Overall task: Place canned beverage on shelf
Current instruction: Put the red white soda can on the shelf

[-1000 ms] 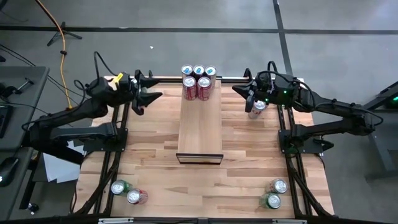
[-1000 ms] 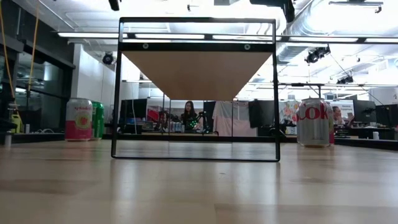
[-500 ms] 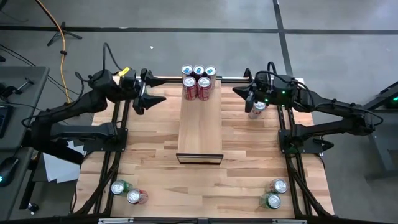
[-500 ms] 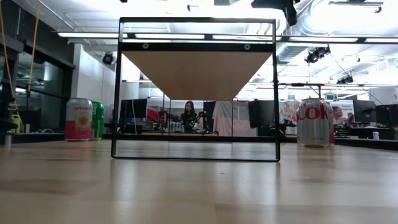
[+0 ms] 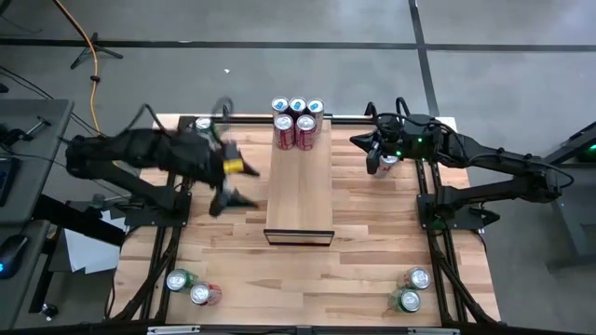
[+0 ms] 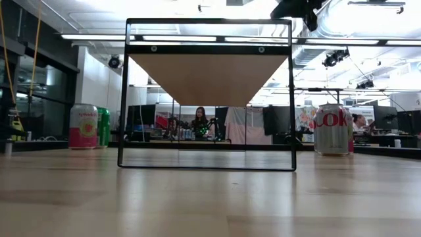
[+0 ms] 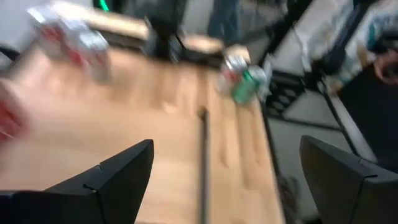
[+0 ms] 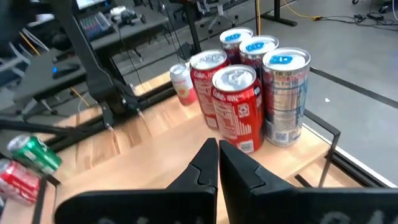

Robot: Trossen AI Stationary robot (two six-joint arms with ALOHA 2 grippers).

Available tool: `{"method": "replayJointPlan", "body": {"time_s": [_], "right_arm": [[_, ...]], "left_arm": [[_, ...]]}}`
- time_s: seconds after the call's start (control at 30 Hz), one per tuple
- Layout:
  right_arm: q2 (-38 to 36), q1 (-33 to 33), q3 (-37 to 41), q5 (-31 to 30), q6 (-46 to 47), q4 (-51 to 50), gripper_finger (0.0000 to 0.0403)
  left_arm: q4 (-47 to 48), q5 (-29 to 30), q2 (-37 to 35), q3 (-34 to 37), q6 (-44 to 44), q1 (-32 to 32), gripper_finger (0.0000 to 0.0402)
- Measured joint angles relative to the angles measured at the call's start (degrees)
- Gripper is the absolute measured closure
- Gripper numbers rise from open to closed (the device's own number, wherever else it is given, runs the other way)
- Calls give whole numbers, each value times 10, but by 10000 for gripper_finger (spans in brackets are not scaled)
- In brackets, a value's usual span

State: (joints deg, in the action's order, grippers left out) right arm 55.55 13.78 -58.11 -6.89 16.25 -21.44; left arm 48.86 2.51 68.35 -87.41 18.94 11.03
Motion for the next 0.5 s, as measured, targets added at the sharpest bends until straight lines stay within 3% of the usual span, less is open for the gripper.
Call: {"method": "replayJointPlan", "body": {"time_s": [0.33,0.5], "right_arm": [[0,0,0,0,-13,-29,402],[0,0,0,0,-17,-30,402]], "left_arm": [[68,2,92,-17,325,200,64],[90,-1,122,-17,412,268,64]]}}
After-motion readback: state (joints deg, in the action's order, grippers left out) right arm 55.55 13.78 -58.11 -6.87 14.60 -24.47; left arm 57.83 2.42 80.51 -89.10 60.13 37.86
